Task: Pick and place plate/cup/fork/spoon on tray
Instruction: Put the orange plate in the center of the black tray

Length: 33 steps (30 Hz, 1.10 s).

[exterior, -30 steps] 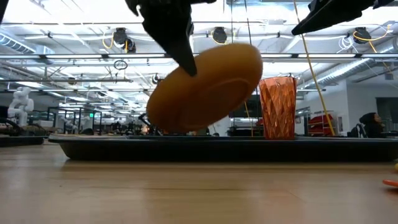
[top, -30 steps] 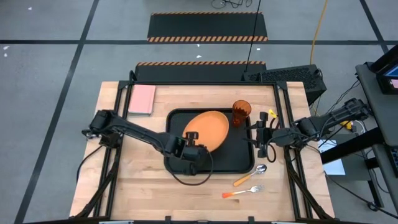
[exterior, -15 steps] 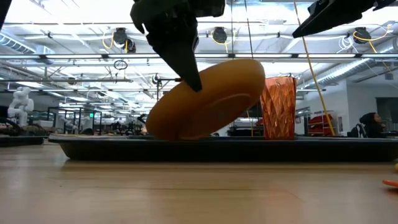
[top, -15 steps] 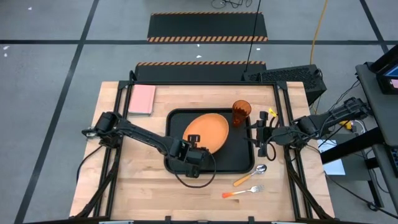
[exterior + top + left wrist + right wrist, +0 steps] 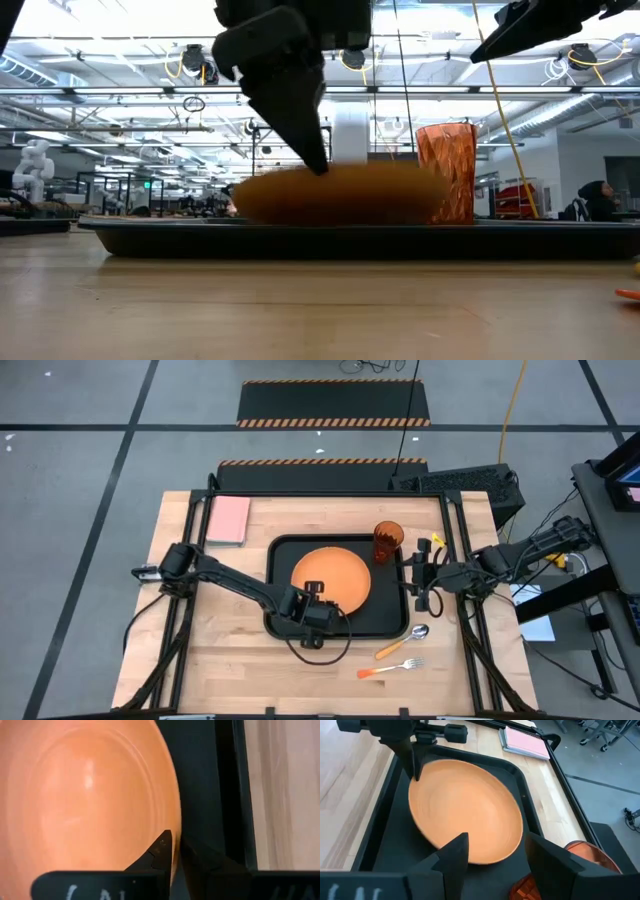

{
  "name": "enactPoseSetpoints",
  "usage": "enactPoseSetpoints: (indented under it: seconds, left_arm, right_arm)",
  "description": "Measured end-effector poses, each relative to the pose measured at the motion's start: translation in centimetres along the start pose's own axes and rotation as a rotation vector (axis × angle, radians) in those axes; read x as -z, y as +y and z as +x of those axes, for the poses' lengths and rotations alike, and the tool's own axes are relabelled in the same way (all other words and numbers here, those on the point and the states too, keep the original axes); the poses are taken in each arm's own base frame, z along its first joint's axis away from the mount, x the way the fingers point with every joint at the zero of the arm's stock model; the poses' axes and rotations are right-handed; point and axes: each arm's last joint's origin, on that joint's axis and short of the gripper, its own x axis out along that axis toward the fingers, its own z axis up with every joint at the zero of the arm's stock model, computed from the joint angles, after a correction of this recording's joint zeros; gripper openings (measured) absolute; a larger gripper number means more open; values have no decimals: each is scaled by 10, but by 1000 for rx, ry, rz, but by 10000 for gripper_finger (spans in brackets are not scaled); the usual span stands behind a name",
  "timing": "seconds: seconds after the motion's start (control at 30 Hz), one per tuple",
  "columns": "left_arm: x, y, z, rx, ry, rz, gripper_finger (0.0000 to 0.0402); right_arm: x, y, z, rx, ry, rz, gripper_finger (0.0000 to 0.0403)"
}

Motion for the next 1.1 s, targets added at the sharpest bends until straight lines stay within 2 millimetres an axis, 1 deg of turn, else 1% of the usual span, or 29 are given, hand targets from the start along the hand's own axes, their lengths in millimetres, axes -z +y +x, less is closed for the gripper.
enactPoseSetpoints:
  seconds: [0.37, 0.43, 0.53, 0.6, 0.7, 0.8, 0.9, 1.0, 1.1]
  left_arm:
    - [-2, 1, 2, 6, -12, -14, 42]
    - [0, 5, -4, -8, 0, -41, 42]
    - [2, 13, -21, -57, -2, -83, 42]
    - [6, 20, -28, -98, 32, -98, 42]
    - [10, 30, -29, -136, 70, -124, 42]
    - [8, 42, -26, -149, 64, -156, 42]
    - [0, 53, -11, -139, 12, -188, 42]
    - [-3, 57, 7, -87, 2, -168, 42]
    - [-6, 59, 15, -82, -17, -156, 42]
  right_arm:
    - [0, 0, 0, -1, 2, 5, 189]
    - [0, 0, 0, 0, 2, 5, 189]
    - [0, 0, 0, 0, 2, 5, 189]
    - [0, 0, 0, 0, 2, 5, 189]
    - [0, 0, 0, 0, 2, 5, 189]
    - [0, 0, 0, 1, 1, 8, 189]
    - [0, 0, 0, 1, 0, 19, 189]
    - [0, 0, 0, 1, 0, 22, 189]
    - [0, 0, 0, 1, 1, 27, 189]
